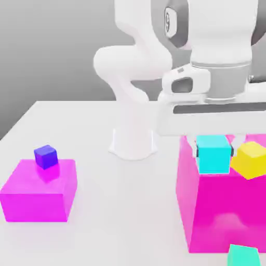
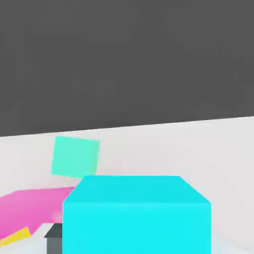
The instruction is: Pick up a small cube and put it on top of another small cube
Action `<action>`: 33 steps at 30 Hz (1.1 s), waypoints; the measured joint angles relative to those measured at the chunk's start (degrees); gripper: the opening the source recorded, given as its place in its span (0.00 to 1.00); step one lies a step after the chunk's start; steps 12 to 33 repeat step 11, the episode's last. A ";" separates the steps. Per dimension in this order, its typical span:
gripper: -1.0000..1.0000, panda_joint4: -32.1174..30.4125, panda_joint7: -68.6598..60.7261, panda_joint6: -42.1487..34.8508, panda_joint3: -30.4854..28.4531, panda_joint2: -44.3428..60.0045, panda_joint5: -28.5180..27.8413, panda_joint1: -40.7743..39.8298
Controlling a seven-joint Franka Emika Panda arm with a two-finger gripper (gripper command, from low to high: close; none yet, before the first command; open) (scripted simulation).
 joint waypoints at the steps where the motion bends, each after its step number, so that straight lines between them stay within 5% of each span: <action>1: 0.00 1.62 -2.21 -2.49 0.76 -0.62 0.08 1.00; 4: 0.00 3.63 -5.92 -7.00 2.75 -1.38 -1.42 2.79; 7: 0.00 -0.10 -5.77 -1.84 3.28 0.81 -2.69 3.24; 8: 1.00 -1.20 -5.65 -0.15 3.43 1.44 -2.90 3.26; 33: 1.00 -1.20 -5.65 -0.15 3.43 1.44 -2.90 3.26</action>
